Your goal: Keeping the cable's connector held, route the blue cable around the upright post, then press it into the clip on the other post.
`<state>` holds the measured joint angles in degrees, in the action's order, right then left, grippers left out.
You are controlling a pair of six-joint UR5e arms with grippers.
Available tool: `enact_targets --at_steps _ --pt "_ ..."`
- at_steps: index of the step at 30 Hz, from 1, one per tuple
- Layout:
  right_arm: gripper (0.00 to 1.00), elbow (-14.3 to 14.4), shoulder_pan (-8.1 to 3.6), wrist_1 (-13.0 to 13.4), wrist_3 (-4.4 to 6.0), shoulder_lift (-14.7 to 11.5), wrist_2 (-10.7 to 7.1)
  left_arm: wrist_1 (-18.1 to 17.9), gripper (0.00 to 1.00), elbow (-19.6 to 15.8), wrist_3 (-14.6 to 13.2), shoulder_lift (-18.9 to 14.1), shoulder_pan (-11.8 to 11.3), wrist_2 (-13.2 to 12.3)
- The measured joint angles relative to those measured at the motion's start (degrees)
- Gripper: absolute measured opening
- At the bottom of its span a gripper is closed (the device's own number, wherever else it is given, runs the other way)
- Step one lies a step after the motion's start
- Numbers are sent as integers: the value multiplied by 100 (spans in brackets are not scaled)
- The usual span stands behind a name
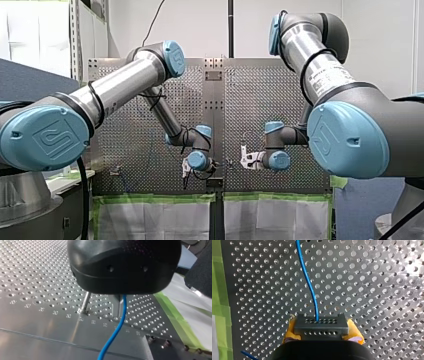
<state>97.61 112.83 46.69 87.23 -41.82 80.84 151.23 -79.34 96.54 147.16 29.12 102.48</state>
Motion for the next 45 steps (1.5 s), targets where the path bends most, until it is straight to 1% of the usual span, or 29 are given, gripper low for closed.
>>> enact_targets --at_steps 6,11,16,20,24,30,36,41,45 --pt "0 -1 -45 24 74 31 -5 106 0 0 14 2 -26 -77" --pt "0 0 -105 108 129 112 -22 132 0 1 25 2 -52 -135" --pt "0 -5 -161 191 191 141 -53 128 0 1 67 6 -59 -330" --pt "0 -25 -198 210 223 152 -102 107 0 2 161 18 -49 -491" --pt "0 -59 -245 215 232 163 -123 119 0 55 253 105 -43 -566" --pt "0 -100 -327 254 234 189 -123 168 0 304 285 328 -18 -533" --pt "0 -203 -384 286 235 235 -148 138 0 544 291 367 -59 -516" --pt "0 -339 -414 264 229 393 -154 183 0 695 294 368 -125 -514" --pt "0 -449 -433 257 207 513 -155 244 0 733 291 369 -191 -481"
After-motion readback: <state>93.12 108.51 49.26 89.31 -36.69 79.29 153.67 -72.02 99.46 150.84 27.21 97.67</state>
